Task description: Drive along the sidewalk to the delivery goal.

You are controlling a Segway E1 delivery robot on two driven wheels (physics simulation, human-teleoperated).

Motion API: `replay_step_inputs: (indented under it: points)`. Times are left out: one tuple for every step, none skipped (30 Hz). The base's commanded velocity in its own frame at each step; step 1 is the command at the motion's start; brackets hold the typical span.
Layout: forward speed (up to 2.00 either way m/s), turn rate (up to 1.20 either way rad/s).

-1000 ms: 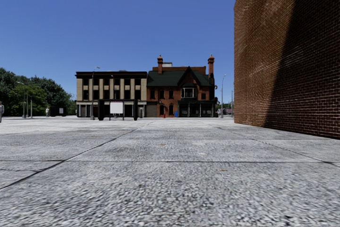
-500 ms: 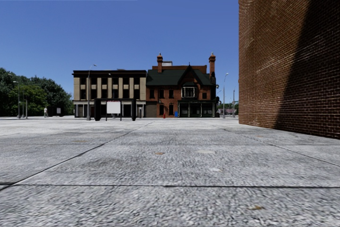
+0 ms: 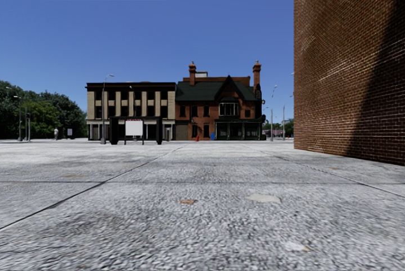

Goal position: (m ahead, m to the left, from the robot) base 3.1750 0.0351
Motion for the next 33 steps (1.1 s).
replay_step_inputs:
  points:
    - [2.0, 0.18]
    - [2.0, 0.11]
    - [2.0, 0.11]
    - [2.0, 0.09]
    - [2.0, 0.09]
    - [2.0, 0.1]
    - [2.0, 0.1]
    - [2.0, 0.1]
    - [2.0, 0.0]
    - [2.0, 0.0]
    - [2.0, 0.0]
    - [2.0, 0.0]
    - [2.0, 0.0]
    - [2.0, 0.0]
    - [2.0, 0.0]
    - [2.0, 0.0]
    - [2.0, 0.0]
    - [2.0, 0.0]
    - [2.0, 0.0]
    - [2.0, 0.0]
    - [2.0, 0.0]
    - [2.0, 0.0]
    - [2.0, 0.0]
    - [2.0, 0.0]
    - [2.0, 0.0]
    - [2.0, 0.0]
    - [2.0, 0.0]
    - [2.0, 0.0]
    - [2.0, 0.0]
    - [2.0, 0.0]
    - [2.0, 0.0]
    - [2.0, 0.0]
    - [2.0, 0.0]
